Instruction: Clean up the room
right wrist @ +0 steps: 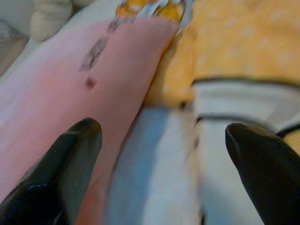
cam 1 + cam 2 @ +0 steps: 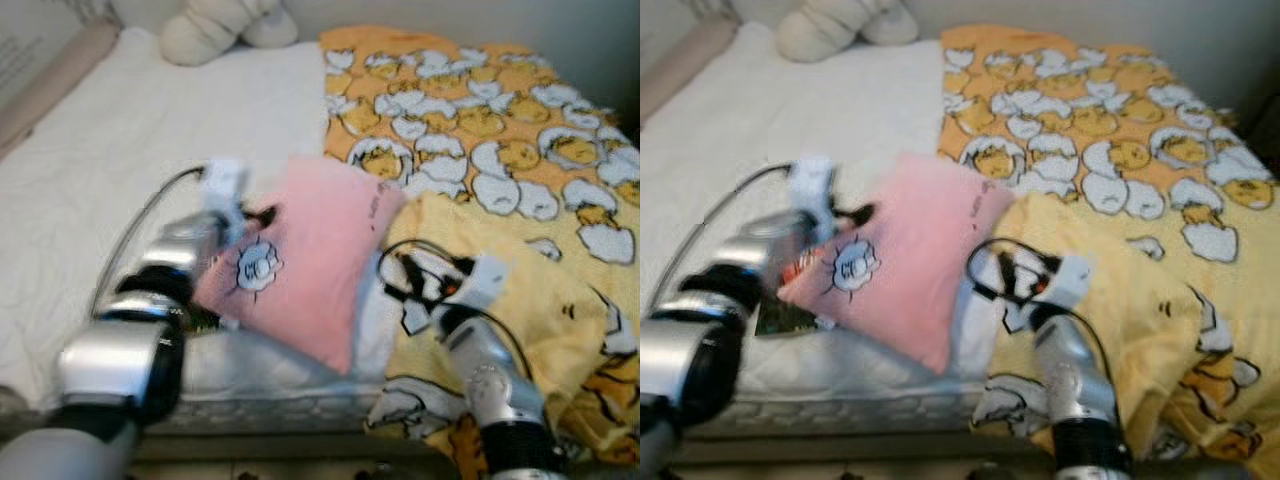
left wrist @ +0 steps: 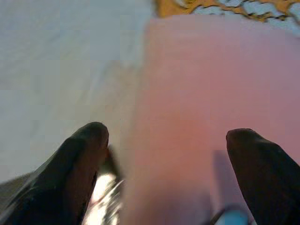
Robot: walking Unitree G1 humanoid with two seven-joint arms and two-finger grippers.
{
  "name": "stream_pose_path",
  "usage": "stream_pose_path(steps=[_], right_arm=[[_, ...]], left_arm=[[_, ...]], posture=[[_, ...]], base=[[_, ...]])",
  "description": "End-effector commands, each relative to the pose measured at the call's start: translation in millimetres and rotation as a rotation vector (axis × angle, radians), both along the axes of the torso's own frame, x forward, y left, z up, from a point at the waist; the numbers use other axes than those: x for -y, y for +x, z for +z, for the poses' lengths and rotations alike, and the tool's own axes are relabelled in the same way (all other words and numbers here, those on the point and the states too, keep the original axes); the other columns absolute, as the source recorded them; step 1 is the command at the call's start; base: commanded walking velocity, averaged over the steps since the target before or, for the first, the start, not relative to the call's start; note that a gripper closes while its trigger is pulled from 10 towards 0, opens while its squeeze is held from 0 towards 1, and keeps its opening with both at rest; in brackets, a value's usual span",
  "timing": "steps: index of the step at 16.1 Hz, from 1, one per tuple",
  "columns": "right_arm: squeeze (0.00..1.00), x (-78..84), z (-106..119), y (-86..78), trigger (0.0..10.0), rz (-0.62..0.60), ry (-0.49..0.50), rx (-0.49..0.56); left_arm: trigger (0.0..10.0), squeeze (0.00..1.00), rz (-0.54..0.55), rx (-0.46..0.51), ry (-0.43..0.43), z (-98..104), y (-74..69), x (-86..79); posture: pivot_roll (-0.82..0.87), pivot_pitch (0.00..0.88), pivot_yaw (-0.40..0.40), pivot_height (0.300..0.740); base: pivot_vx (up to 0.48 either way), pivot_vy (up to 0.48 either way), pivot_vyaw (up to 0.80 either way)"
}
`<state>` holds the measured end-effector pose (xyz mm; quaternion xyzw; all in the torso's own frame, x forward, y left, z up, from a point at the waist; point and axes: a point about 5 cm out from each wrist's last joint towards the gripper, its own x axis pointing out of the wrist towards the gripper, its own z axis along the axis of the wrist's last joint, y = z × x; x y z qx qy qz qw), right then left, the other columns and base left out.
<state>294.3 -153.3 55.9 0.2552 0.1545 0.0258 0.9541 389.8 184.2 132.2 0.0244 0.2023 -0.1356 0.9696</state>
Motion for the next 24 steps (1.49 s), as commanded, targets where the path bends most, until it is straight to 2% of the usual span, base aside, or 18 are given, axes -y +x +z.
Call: stream_pose_path(steps=[1,2,4,6,7,9,10,11,13,14,15,16,17,19,20,21,22,24], right_arm=[[0.00,-0.4,13,5.8,10.0,0.010,0.009,0.035],[0.00,-3.3,23,6.0,10.0,0.017,0.040,0.054],[0.00,-9.4,18,6.5,10.0,0.039,0.056,0.037],[0.00,-22.5,15,12.4,10.0,0.084,0.076,0.037],[0.00,-29.7,15,15.7,10.0,0.101,0.094,0.032],[0.00,-47.7,12,25.2,10.0,0.136,0.131,0.006],[0.00,-61.5,7,31.4,10.0,0.158,0.175,-0.017],[0.00,-61.5,7,31.4,10.0,0.158,0.175,-0.017],[0.00,-83.2,1,37.2,10.0,0.165,0.264,-0.069],[0.00,-82.6,-3,37.4,10.0,0.131,0.282,-0.108],[0.00,-79.9,-9,36.5,3.4,0.105,0.269,-0.145],[0.00,-79.7,-10,36.3,0.0,0.109,0.267,-0.149],[0.00,-76.5,-12,35.8,0.0,0.102,0.262,-0.153],[0.00,-69.7,-18,34.9,0.0,0.088,0.244,-0.169],[0.00,-68.1,-20,34.0,0.0,0.100,0.244,-0.174],[0.00,-67.5,-22,32.6,0.0,0.108,0.241,-0.178],[0.00,-67.6,-23,32.3,0.0,0.108,0.239,-0.178],[0.00,-65.0,-28,28.8,0.0,0.113,0.209,-0.204]], left_arm=[[10.0,0.00,-0.022,0.018,-0.009,12,5.3,5.0],[10.0,0.00,-0.058,0.008,-0.043,20,7.0,4.0],[10.0,0.00,-0.087,-0.001,-0.092,21,7.5,10.0],[10.0,0.00,-0.115,-0.011,-0.078,18,7.1,19.4],[10.0,0.00,-0.132,-0.026,-0.048,14,6.1,23.7],[10.0,0.00,-0.091,-0.051,-0.019,3,3.7,28.1],[10.0,0.00,-0.081,-0.053,-0.022,-1,2.7,34.1],[10.0,0.00,-0.081,-0.053,-0.022,-1,2.7,34.1],[10.0,0.00,-0.069,-0.107,-0.016,-19,-5.0,38.5],[10.0,0.00,-0.069,-0.127,-0.049,-24,-7.5,42.7],[10.0,0.00,-0.106,-0.142,-0.045,-28,-9.9,50.5],[4.2,0.00,-0.117,-0.146,-0.041,-29,-10.6,52.7],[0.0,0.00,-0.115,-0.147,-0.044,-31,-11.4,55.0],[0.0,0.00,-0.094,-0.142,-0.043,-34,-12.3,56.6],[0.0,0.00,-0.052,-0.125,-0.089,-32,-10.9,59.3],[0.0,0.00,0.007,-0.107,-0.182,-29,-8.9,61.8],[0.0,0.00,0.018,-0.102,-0.214,-28,-8.5,63.1],[0.0,0.00,-0.086,-0.164,-0.130,-49,-22.2,80.2]], posture=[[-0.11,0.000,-0.007,0.740],[-0.11,0.000,-0.020,0.740],[-0.10,0.040,-0.033,0.740],[-0.08,0.094,-0.042,0.740],[-0.08,0.109,-0.046,0.740],[-0.06,0.156,-0.049,0.740],[-0.05,0.162,-0.054,0.740],[-0.05,0.162,-0.054,0.740],[-0.03,0.153,-0.050,0.740],[-0.03,0.149,-0.048,0.740],[-0.03,0.142,-0.049,0.740],[-0.03,0.139,-0.050,0.740],[-0.03,0.137,-0.048,0.740],[-0.04,0.130,-0.037,0.740],[-0.05,0.124,-0.022,0.740],[-0.07,0.116,-0.017,0.740],[-0.07,0.116,-0.017,0.740],[-0.07,0.107,-0.027,0.740]], base=[[0.000,0.000,0.00],[0.000,0.000,0.00],[0.000,0.000,0.00],[0.000,0.000,0.00],[0.000,0.000,0.00],[0.000,0.000,0.00],[0.000,0.000,0.00],[0.000,0.000,0.00],[0.000,0.000,0.00],[0.000,0.000,0.00],[0.000,0.000,0.00],[0.000,0.000,0.00],[0.000,0.000,0.00],[0.000,0.000,0.00],[0.000,0.000,0.00],[0.000,0.000,0.00],[0.000,0.000,0.00],[0.000,0.000,0.00]])
